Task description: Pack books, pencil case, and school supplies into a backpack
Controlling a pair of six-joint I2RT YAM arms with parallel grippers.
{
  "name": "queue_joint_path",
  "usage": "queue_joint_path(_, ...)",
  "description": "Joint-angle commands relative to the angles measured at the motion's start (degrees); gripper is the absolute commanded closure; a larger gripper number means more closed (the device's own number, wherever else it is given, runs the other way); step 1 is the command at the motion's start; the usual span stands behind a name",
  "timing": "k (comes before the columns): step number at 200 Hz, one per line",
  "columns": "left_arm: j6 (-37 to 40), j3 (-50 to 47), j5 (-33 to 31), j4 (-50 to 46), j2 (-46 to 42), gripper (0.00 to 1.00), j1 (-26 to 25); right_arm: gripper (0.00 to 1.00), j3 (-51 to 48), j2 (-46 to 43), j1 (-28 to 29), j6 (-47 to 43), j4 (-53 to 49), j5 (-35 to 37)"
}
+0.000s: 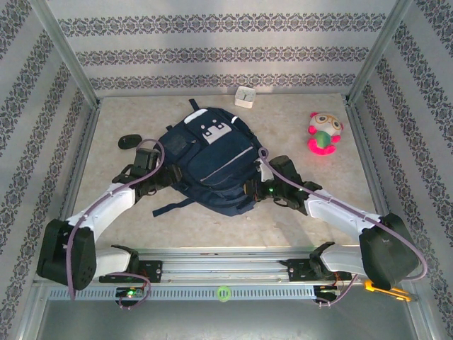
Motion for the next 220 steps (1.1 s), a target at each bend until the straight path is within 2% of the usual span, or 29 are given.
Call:
queue_joint_path(1, -6.6, 0.5, 0.5, 10.0, 3.5, 0.32, 0.4, 1.00, -0.3, 0.7, 1.4, -1.4, 1.1, 1.2)
queue_joint_path(58, -3.5, 10.3, 4.2, 19.5, 19.4, 0.33, 0.8, 1.00, -0.7, 1.0, 6.4, 0.5, 2.2, 3.2)
queue_joint_path(94, 0.9, 21.2, 6.1, 18.4, 29.6, 0.33, 0.8, 1.00, -1.5, 1.3, 9.7, 3.1, 4.7, 5.4)
queue_joint_path(117, 5.7, 24.3, 6.8, 16.8, 29.4, 0.31, 0.7, 1.00, -1.4, 1.5, 9.9, 3.0, 4.7, 5.9)
queue_joint_path(139, 15.1, 22.2, 6.1, 15.5, 23.3, 0.29, 0.4, 1.00, -1.5, 1.2, 9.3, 2.2, 4.7, 6.0)
queue_joint_path(153, 23.6, 19.1, 6.2, 15.2, 17.7, 0.29, -0.4, 1.00, -1.3, 1.6, 8.7, 1.6, 4.5, 4.9)
queue_joint_path(182, 45.7, 11.3, 16.2, 15.1, 6.3, 0.30, -2.7, 1.00, -1.1, 1.9, 7.1, 0.8, 4.5, 2.7)
queue_joint_path(202, 62.9, 9.3, 21.3, 9.8, 2.1, 0.30, -7.2, 1.00, -0.9, 1.7, 6.5, 0.3, 4.5, 1.9)
queue_joint_path(220, 74.0, 11.1, 20.5, 4.0, 3.2, 0.27, -13.0, 1.00, -0.7, 1.8, 6.2, 0.3, 4.5, 1.4)
